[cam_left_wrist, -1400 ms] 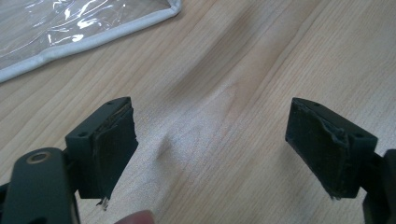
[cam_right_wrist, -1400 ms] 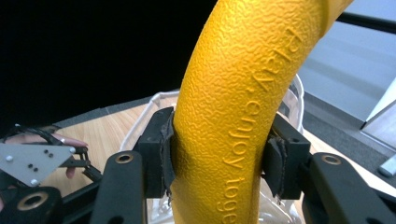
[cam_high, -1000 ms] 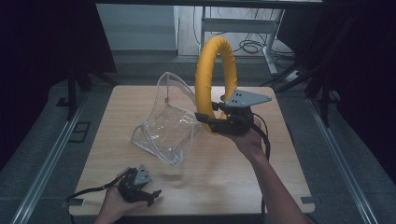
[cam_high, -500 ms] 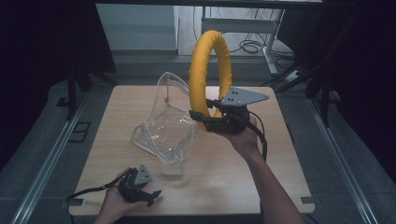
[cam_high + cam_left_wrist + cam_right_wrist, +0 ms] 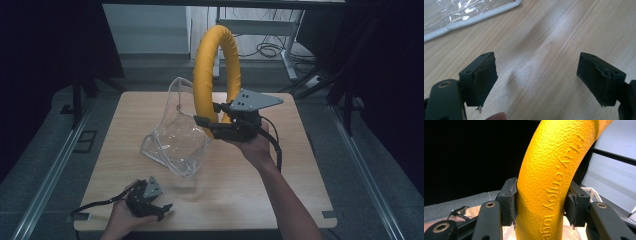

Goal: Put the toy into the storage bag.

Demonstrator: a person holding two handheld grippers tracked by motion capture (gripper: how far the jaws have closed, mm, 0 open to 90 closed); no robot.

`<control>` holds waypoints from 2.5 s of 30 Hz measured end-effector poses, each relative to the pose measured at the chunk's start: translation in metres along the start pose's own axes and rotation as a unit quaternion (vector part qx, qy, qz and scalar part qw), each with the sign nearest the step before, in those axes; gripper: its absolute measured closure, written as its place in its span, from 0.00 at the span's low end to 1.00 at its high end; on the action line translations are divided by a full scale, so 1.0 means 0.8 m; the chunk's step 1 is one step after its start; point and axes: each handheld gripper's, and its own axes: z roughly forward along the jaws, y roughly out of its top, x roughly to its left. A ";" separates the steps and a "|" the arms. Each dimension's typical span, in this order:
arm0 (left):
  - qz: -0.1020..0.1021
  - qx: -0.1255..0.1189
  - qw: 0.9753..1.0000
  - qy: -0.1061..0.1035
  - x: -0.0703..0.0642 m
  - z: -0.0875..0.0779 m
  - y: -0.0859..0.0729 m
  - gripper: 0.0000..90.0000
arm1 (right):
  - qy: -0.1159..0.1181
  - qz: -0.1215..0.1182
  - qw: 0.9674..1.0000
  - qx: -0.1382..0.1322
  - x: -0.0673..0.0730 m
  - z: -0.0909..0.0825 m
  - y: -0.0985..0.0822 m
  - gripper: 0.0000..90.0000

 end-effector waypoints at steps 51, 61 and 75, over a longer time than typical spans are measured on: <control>-0.006 -0.007 1.000 0.002 0.003 -0.005 -0.001 0.18 | 0.098 -0.024 0.995 -0.010 0.047 0.085 0.021 0.56; -0.004 -0.005 1.000 0.002 0.003 -0.005 -0.001 0.18 | 0.111 -0.008 0.994 -0.007 0.045 0.096 0.007 0.56; -0.005 -0.002 1.000 0.003 0.004 -0.003 -0.002 0.18 | 0.117 0.015 0.993 -0.002 0.035 0.111 -0.017 0.56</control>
